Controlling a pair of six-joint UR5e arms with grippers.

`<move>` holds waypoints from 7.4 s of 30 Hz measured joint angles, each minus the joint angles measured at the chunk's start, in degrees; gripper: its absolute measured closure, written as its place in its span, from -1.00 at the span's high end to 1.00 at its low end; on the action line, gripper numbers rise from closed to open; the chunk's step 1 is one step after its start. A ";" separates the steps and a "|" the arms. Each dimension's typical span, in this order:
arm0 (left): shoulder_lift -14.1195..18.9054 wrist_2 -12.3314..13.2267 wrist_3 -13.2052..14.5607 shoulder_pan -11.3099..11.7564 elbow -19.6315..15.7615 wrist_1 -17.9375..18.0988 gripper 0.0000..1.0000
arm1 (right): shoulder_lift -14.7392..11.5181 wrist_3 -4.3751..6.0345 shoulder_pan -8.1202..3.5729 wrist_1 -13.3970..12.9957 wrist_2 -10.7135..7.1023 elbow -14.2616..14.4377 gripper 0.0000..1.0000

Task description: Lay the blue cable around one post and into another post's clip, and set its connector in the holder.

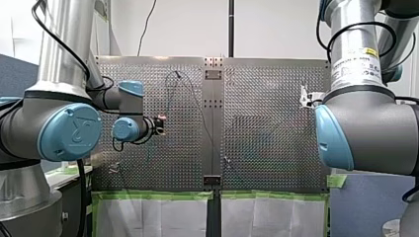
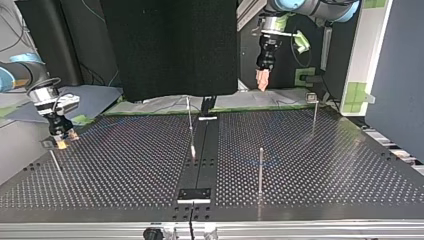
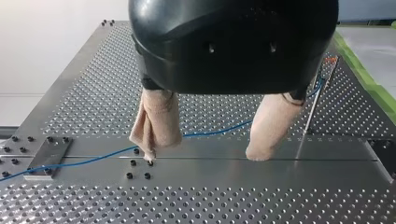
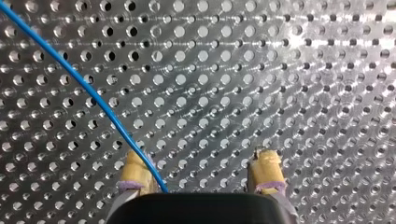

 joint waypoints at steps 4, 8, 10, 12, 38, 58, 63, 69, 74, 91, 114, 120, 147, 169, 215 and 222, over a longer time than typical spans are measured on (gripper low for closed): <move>-0.01 -0.02 0.05 0.10 0.00 0.01 1.00 | 0.03 -0.10 0.15 0.40 0.06 0.06 1.00; 0.00 0.01 0.08 0.26 0.00 0.01 1.00 | 0.12 -0.18 0.27 0.62 0.41 0.40 1.00; -0.01 0.03 0.08 0.31 0.00 0.01 1.00 | 0.16 -0.30 0.36 0.77 0.60 0.55 1.00; -0.01 0.04 0.09 0.37 0.00 0.01 1.00 | 0.20 -0.59 0.45 1.09 0.77 0.64 1.00; 0.00 0.41 0.09 0.67 -0.01 0.00 1.00 | 0.21 -10.72 3.64 8.39 7.30 0.71 1.00; -0.01 0.41 0.03 1.08 -0.07 -0.08 1.00 | -0.02 -15.12 5.79 13.00 11.61 0.71 1.00; -0.01 0.48 0.08 1.24 -0.08 -0.08 1.00 | -0.23 -15.64 6.11 13.31 11.71 0.85 1.00; -0.01 0.69 0.01 1.53 -0.08 -0.07 1.00 | -3.15 -14.95 6.78 12.06 12.27 3.32 1.00; 0.00 1.26 -0.17 1.67 -0.08 0.05 1.00 | -6.36 -12.99 7.49 9.08 12.37 6.48 1.00; 0.00 1.83 -2.47 1.69 -0.16 0.53 1.00 | -9.63 -11.20 14.00 -0.49 15.63 16.18 1.00; 0.00 -3.72 -10.43 0.73 -0.54 2.28 1.00 | -7.58 -10.06 27.80 -6.85 29.39 20.19 1.00; 0.00 -3.76 -10.65 0.58 -0.65 2.24 1.00 | -4.26 -10.84 31.33 -8.28 32.91 20.15 1.00; 0.00 -4.36 -10.53 0.03 -2.05 1.98 1.00 | -1.35 -10.78 46.90 -10.71 47.74 20.22 1.00; -0.02 -4.48 -10.03 0.01 -2.26 1.78 1.00 | -1.04 -8.82 58.25 -12.27 55.17 22.20 1.00; 0.00 -5.31 -11.34 0.28 -2.28 1.68 1.00 | -0.68 -8.74 55.69 -12.79 54.77 22.41 1.00; 0.00 -5.30 -11.34 0.28 -2.28 1.68 1.00 | -0.68 -8.74 55.69 -12.79 54.77 22.41 1.00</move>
